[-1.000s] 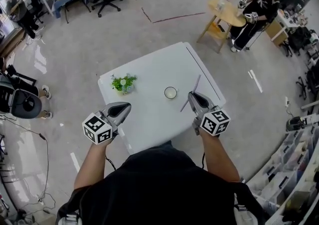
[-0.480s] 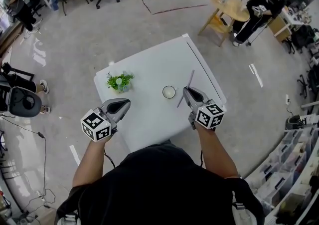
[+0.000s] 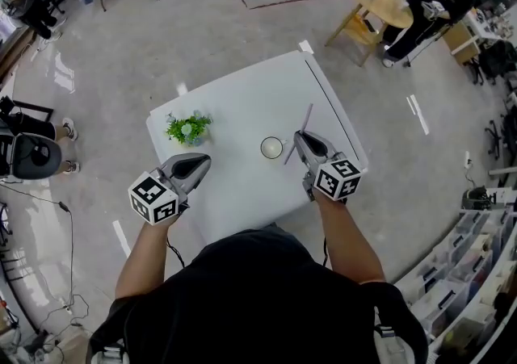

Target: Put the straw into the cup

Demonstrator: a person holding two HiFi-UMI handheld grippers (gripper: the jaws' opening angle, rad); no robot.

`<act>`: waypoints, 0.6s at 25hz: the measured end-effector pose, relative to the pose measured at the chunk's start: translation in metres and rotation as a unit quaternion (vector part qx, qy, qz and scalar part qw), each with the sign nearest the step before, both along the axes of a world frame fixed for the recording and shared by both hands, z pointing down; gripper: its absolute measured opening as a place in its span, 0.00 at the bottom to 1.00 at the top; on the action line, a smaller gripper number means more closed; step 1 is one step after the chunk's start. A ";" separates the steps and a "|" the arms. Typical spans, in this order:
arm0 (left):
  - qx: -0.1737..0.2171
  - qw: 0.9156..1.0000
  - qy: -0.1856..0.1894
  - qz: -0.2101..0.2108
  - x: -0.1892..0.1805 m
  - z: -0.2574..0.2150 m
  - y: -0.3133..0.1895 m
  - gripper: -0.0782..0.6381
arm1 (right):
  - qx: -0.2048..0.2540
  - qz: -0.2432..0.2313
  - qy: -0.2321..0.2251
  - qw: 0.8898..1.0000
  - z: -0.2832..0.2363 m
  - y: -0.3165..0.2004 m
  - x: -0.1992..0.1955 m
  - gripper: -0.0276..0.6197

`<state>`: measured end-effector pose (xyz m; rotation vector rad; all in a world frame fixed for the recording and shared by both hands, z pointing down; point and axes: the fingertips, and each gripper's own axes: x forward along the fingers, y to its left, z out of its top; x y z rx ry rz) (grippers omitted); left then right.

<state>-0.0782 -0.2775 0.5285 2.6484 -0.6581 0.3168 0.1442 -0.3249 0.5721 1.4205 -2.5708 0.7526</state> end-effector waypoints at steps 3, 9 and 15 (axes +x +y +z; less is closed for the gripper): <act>-0.006 1.000 0.001 -0.004 0.003 0.005 -0.005 0.11 | -0.001 -0.005 0.000 1.000 0.004 -0.010 0.001 0.12; -0.017 1.000 -0.002 -0.010 0.006 0.013 -0.019 0.11 | -0.008 -0.020 0.000 1.000 0.013 -0.031 -0.004 0.12; -0.027 0.999 -0.004 -0.019 0.008 0.020 -0.027 0.11 | -0.019 -0.033 -0.002 0.999 0.026 -0.042 -0.010 0.12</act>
